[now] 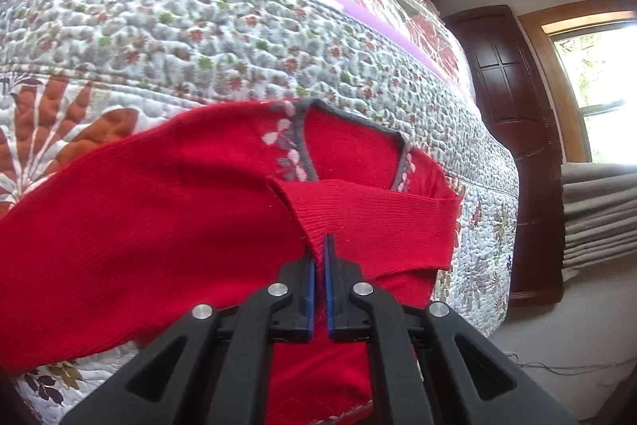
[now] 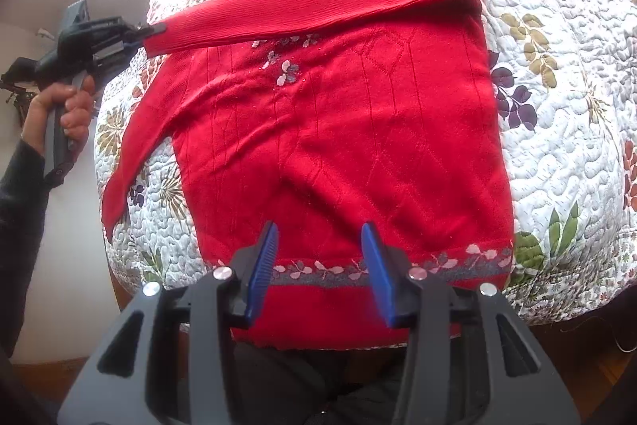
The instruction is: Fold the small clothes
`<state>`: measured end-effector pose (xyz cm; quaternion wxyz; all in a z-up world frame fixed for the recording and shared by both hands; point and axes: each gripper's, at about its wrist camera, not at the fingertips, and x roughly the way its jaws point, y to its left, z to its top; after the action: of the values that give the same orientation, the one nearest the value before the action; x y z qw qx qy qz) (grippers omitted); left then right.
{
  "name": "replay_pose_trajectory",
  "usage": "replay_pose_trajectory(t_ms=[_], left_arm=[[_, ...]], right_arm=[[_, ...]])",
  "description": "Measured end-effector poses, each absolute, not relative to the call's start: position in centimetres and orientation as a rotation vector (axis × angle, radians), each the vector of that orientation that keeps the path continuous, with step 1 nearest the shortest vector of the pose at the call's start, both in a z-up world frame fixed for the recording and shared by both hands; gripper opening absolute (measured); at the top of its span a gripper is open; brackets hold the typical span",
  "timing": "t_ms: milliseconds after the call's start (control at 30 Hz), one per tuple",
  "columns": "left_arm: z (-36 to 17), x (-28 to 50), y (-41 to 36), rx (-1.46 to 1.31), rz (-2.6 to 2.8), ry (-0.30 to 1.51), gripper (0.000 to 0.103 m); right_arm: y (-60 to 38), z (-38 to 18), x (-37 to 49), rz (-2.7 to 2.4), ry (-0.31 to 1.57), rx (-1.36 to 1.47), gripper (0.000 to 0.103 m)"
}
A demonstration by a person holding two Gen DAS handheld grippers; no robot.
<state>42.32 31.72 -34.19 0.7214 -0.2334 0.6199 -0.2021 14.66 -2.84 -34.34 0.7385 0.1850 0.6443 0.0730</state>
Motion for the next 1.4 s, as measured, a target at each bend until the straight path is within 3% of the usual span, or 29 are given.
replay_pose_trajectory(t_ms=[1200, 1300, 1400], left_arm=[[-43.4, 41.0, 37.4, -0.540, -0.282, 1.452, 0.004], [-43.1, 40.9, 38.0, -0.539, -0.253, 1.443, 0.010], [-42.0, 40.4, 39.4, -0.590, -0.237, 1.394, 0.023]], right_arm=[[-2.0, -34.7, 14.8, 0.169, 1.448, 0.367, 0.044], [-2.0, -34.6, 14.9, 0.168, 1.450, 0.364, 0.044], [-1.9, -34.4, 15.1, 0.178, 1.447, 0.355, 0.044]])
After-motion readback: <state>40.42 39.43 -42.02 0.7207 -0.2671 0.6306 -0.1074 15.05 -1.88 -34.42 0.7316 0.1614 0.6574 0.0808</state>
